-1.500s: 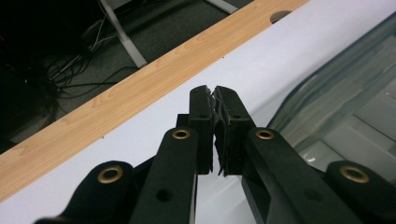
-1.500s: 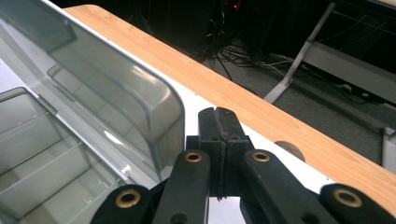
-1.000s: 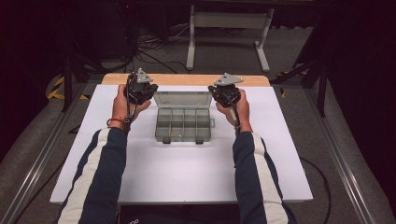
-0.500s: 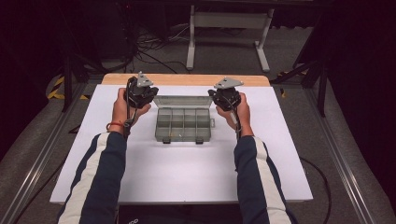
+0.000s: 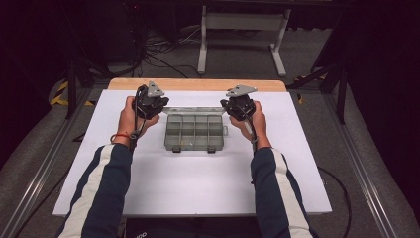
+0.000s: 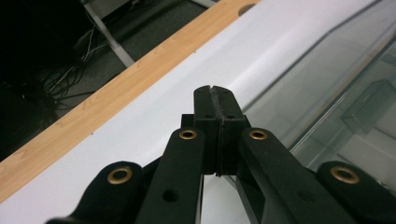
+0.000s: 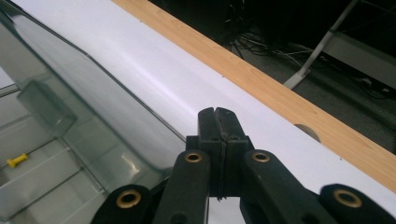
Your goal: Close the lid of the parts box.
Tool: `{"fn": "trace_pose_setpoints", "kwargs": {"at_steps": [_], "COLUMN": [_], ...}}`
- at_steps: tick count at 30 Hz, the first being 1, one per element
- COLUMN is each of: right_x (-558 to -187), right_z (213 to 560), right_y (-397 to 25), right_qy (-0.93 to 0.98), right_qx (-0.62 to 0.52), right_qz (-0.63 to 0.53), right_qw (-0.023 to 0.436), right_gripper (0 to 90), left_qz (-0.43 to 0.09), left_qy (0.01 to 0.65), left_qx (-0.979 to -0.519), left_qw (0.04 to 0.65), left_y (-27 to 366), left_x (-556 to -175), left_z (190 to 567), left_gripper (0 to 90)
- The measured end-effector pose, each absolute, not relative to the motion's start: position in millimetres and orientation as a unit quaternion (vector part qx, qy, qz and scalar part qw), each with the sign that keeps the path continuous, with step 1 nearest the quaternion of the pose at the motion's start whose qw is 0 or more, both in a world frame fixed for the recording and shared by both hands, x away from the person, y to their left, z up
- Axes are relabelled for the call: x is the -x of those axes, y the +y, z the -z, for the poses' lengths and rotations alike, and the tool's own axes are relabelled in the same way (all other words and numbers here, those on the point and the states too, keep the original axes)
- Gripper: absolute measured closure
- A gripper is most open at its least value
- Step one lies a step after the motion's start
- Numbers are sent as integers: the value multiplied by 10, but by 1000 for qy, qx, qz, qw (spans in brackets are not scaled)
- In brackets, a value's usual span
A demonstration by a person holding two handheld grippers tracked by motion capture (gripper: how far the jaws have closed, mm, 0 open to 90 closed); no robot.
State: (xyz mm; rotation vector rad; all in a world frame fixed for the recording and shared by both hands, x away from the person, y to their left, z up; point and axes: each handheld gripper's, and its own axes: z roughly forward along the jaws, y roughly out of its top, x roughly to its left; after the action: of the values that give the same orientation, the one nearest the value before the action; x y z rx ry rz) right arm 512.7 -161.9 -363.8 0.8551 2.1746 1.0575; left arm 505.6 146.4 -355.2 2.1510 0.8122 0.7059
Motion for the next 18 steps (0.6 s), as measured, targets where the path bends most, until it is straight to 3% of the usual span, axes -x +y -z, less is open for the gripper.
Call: {"fn": "trace_pose_setpoints", "kwargs": {"at_steps": [18], "right_x": [-4896], "right_z": [3603], "right_y": [-1596], "right_qy": [838], "right_qx": [-283], "right_qz": [-393], "right_qw": [252], "right_gripper": [900], "left_qz": [-256], "left_qy": [261], "left_qx": [-864], "left_qw": [347], "left_y": [1465], "left_x": [-4781], "left_z": [3495], "left_gripper": [898]}}
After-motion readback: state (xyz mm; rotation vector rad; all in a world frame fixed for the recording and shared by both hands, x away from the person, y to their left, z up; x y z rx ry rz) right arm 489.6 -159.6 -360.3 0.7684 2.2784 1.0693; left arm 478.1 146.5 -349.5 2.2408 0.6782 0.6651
